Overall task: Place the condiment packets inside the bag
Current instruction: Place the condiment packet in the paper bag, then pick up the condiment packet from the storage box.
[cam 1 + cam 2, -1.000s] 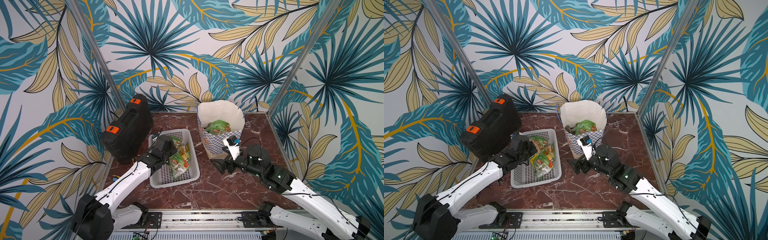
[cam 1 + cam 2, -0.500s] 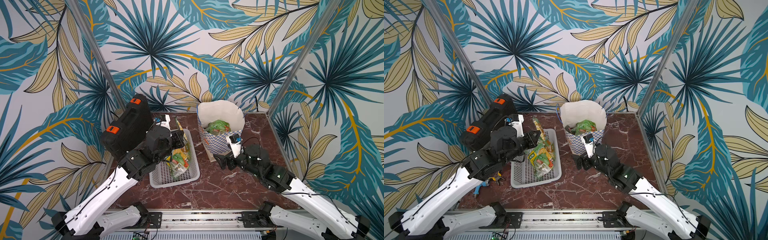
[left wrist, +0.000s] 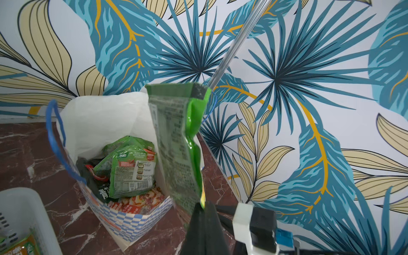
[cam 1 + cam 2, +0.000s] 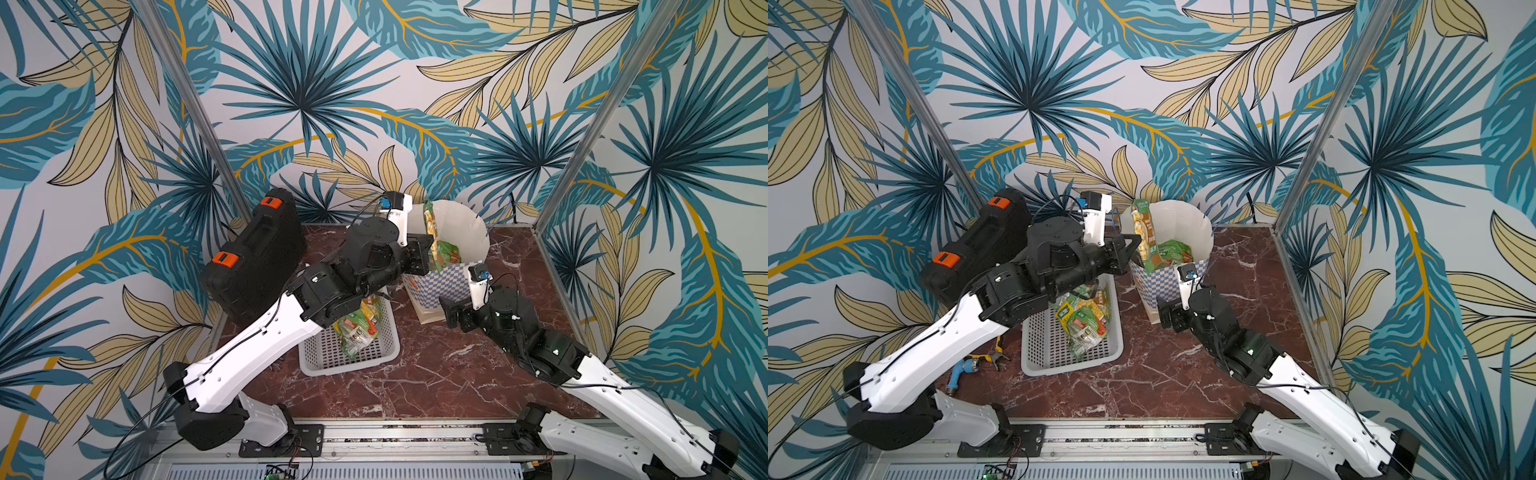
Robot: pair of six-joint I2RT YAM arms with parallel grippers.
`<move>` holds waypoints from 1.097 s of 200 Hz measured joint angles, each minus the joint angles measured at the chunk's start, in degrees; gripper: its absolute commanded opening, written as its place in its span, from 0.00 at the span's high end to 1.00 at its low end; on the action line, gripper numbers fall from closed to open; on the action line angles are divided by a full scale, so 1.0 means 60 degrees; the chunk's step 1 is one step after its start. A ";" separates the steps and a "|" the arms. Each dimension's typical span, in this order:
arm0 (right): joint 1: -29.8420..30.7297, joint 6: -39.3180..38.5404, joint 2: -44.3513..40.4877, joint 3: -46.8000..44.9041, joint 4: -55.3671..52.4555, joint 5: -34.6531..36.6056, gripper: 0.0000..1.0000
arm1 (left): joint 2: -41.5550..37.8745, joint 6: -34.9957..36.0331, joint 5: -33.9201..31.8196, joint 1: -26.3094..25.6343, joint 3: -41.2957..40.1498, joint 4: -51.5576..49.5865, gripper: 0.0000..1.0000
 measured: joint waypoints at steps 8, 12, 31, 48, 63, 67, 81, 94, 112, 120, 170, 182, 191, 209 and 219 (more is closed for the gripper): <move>0.0000 0.0000 -0.0044 0.0000 -0.0015 0.0066 0.01 | 0.0412 0.0171 -0.0171 0.0000 0.0375 -0.0047 1.00; 0.0000 0.0000 -0.0066 0.0000 -0.0022 0.0087 0.00 | 0.0648 0.0277 -0.0270 0.0000 0.0579 -0.0066 1.00; 0.0000 0.0000 -0.0149 0.0000 -0.0029 0.0171 0.00 | 0.1545 0.0630 -0.0583 0.0058 0.1384 -0.0178 1.00; 0.0000 0.0004 -0.0178 0.0000 -0.0029 0.0178 0.00 | 0.2291 0.0852 -0.0663 0.0193 0.2171 -0.0433 1.00; 0.0000 0.0000 -0.0175 0.0000 -0.0033 0.0175 0.00 | 0.2903 0.0965 -0.0670 0.0415 0.2838 -0.0670 0.67; 0.0000 0.0000 -0.0175 0.0000 -0.0033 0.0175 0.01 | 0.3060 0.1016 -0.0656 0.0503 0.3024 -0.0780 0.54; 0.0000 0.0000 -0.0175 0.0000 -0.0029 0.0168 0.01 | 0.3490 0.1082 -0.0608 0.0758 0.3504 -0.1129 0.32; 0.0000 0.0000 -0.0175 0.0000 -0.0029 0.0157 0.01 | 0.3632 0.1126 -0.0557 0.0911 0.3639 -0.1461 0.23; 0.0000 0.0000 -0.0175 0.0000 -0.0029 0.0098 0.01 | 0.3515 0.1381 -0.0565 0.0900 0.3541 -0.1814 0.14; 0.0000 0.0000 -0.0175 0.0000 -0.0029 0.0080 0.00 | 0.3293 0.1461 -0.0605 0.0776 0.3308 -0.1807 0.12; 0.0000 0.0000 -0.0171 0.0000 -0.0025 -0.0131 0.00 | 0.0069 0.1902 -0.0809 0.0004 0.0095 -0.1249 0.05; 0.0000 0.0000 -0.0157 0.0000 -0.0022 -0.0233 0.00 | -0.0729 0.1963 -0.1031 0.0058 -0.0772 -0.1042 0.03; 0.0000 0.0000 -0.0124 0.0000 -0.0022 -0.0313 0.01 | -0.1260 0.2014 -0.1213 0.0073 -0.1428 -0.0885 0.01; 0.0000 0.0000 -0.0036 0.0000 -0.0018 -0.0503 0.01 | -0.2269 0.2098 -0.1690 0.0120 -0.2943 -0.0514 0.00; 0.0000 0.0000 0.0011 0.0000 -0.0022 -0.0612 0.00 | -0.2747 0.2131 -0.1963 0.0120 -0.3748 -0.0386 0.00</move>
